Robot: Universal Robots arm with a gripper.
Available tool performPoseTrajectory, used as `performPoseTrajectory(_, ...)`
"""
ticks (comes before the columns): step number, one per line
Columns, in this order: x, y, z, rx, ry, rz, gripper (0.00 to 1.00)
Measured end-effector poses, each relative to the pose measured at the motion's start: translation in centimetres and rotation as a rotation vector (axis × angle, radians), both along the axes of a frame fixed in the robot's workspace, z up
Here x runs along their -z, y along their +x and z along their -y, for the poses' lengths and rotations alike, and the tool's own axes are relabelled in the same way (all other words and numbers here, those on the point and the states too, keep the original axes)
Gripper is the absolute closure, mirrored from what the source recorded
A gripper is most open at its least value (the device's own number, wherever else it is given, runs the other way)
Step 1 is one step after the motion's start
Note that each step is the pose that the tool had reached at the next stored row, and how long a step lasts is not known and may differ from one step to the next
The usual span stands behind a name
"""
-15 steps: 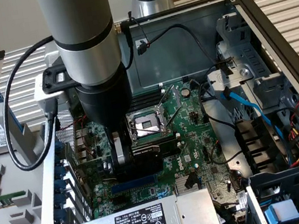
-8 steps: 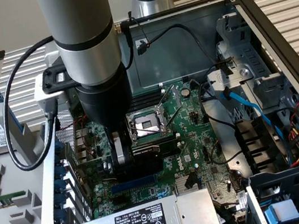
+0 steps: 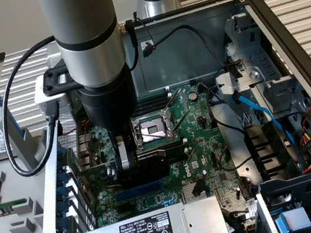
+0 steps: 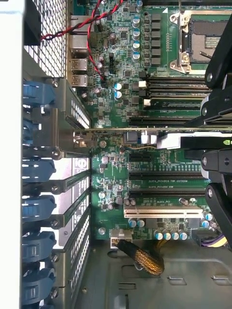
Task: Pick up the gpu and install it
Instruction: 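Insert the gpu into the slot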
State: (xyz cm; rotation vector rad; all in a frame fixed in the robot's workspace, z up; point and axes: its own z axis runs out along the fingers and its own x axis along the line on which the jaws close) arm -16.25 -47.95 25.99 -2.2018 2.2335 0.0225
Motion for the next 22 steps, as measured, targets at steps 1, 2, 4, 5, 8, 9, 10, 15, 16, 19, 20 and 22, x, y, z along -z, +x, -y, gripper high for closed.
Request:
performPoseTrajectory(1, 0.0, 0.0, 0.0, 0.0, -0.0001, -0.0001, 0.73)
performPoseTrajectory(2, -0.01, 0.0, 0.0, 0.0, -0.0001, -0.0001, 0.73)
performPoseTrajectory(4, -0.11, 0.0, 0.01, 0.0, -0.0003, -0.0002, 0.73)
performPoseTrajectory(5, -0.22, 0.0, 0.0, 0.0, -0.0001, -0.0001, 0.73)
performPoseTrajectory(8, -0.3, 0.0, 0.0, 0.0, 0.0, 0.0, 0.73)
performPoseTrajectory(9, -0.3, 0.0, 0.0, 0.0, 0.0, 0.0, 0.73)
performPoseTrajectory(10, -0.3, 0.0, 0.0, 0.0, 0.0, 0.0, 0.73)
performPoseTrajectory(15, -0.32, 0.18, 0.1, 0.0, -0.0004, -0.0003, 0.73)
performPoseTrajectory(16, -0.32, 0.23, 0.11, 0.0, -0.0002, -0.0002, 0.73)
performPoseTrajectory(19, -0.31, 0.27, 0.11, 0.0, 0.0, 0.0, 0.73)
performPoseTrajectory(20, -0.3, 0.27, 0.11, 0.0, 0.0, 0.0, 0.73)
performPoseTrajectory(22, -0.31, 0.31, 0.12, 0.0, -0.0001, -0.0001, 0.73)
